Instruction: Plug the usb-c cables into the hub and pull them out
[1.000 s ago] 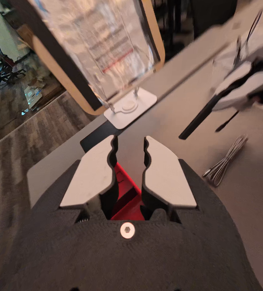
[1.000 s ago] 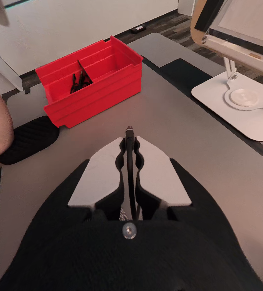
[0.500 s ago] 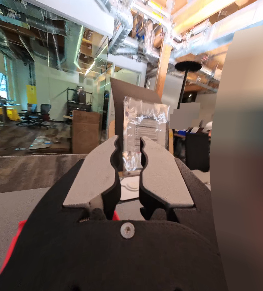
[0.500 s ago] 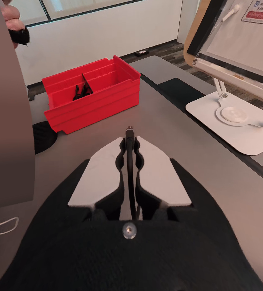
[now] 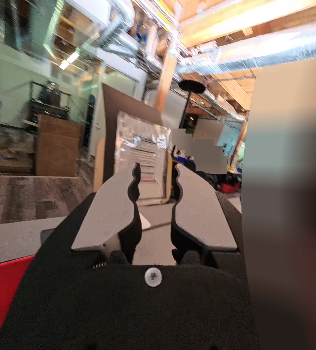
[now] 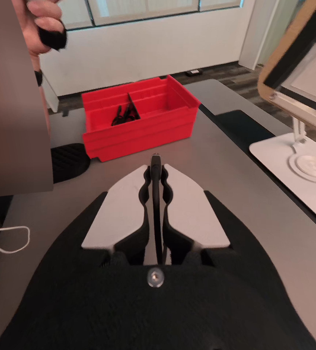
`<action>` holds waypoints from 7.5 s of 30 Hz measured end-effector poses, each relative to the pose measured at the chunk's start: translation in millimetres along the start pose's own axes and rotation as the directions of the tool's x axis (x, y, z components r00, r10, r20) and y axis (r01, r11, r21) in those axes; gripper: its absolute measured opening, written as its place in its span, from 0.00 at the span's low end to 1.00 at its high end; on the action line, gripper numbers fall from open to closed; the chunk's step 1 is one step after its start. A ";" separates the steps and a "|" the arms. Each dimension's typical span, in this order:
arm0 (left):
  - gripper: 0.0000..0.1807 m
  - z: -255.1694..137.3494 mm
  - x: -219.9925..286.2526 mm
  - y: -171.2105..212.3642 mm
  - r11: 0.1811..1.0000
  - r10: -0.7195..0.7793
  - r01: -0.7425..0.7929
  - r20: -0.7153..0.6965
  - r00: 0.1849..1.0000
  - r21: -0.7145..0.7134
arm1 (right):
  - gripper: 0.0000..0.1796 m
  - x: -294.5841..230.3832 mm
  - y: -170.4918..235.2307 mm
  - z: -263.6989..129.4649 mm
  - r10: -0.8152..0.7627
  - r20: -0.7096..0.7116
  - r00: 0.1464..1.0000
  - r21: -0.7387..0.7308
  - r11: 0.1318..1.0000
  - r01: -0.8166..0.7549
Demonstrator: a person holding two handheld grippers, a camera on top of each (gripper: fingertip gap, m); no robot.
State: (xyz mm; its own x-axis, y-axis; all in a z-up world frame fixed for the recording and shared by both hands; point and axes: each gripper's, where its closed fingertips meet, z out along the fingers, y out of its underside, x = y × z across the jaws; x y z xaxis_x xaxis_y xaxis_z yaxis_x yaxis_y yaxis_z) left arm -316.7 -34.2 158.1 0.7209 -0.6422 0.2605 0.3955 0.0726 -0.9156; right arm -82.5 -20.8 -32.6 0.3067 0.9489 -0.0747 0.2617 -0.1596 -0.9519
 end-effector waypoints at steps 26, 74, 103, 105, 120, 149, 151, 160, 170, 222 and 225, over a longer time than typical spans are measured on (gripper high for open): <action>0.22 43.4 152.5 178.6 0.823 0.059 -0.382 -0.605 0.794 -0.421 | 0.05 -65.3 -78.9 -64.1 -0.143 0.277 0.950 0.538 0.842 -0.030; 0.05 81.5 92.7 272.6 0.573 0.486 -0.639 -0.416 0.769 -0.512 | 0.25 49.8 -31.9 -50.6 0.258 -0.016 0.966 0.427 0.875 -0.227; 0.16 39.0 44.0 407.9 -0.132 0.589 -0.901 -0.763 0.265 -0.414 | 0.24 33.5 -49.1 -68.1 0.145 -0.079 0.986 0.347 0.932 -0.109; 0.17 33.2 42.9 406.6 -0.119 0.541 -0.875 -0.770 0.339 -0.469 | 0.24 29.6 -46.1 -64.1 0.132 -0.065 0.989 0.314 0.944 -0.105; 0.30 12.1 24.2 378.4 -0.178 0.465 -0.657 -0.651 0.600 -0.733 | 0.24 -46.1 -20.0 -44.1 -0.119 0.276 0.954 0.120 0.989 0.089; 0.25 41.1 82.3 171.4 0.536 0.570 -0.640 -0.323 0.755 -0.551 | 0.12 -46.5 156.2 29.3 -0.233 0.326 0.916 -0.622 0.677 0.393; 0.25 41.3 82.9 172.9 0.534 0.568 -0.640 -0.327 0.755 -0.552 | 0.15 -50.1 156.0 31.1 -0.176 0.327 0.928 -0.616 0.705 0.351; 0.24 42.6 73.8 175.5 0.513 0.589 -0.637 -0.304 0.749 -0.575 | 0.09 -75.6 171.2 31.8 -0.126 0.462 0.878 -0.614 0.668 0.420; 0.20 35.5 75.9 154.9 0.672 0.388 -0.465 -0.260 0.884 -0.577 | 0.08 -75.3 30.3 17.6 -0.819 0.120 0.561 -0.376 0.486 0.789; 0.03 -2.6 159.6 205.9 0.542 -0.092 -0.463 -0.597 0.797 -0.702 | 0.11 -109.9 -32.0 -32.5 -0.821 -0.030 0.570 -0.087 0.570 0.817; 0.03 -1.5 161.3 208.0 0.546 -0.128 -0.439 -0.589 0.798 -0.714 | 0.11 -93.1 -46.1 -41.2 -0.707 -0.088 0.702 -0.025 0.706 0.708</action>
State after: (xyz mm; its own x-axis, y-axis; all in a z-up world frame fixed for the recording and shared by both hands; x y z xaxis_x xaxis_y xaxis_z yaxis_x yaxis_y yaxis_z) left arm -119.0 -123.7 9.2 0.1894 -0.9712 0.1448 -0.5067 -0.2230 -0.8328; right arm -85.4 -113.0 30.5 0.1104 0.7548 0.6466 0.4251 0.5522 -0.7172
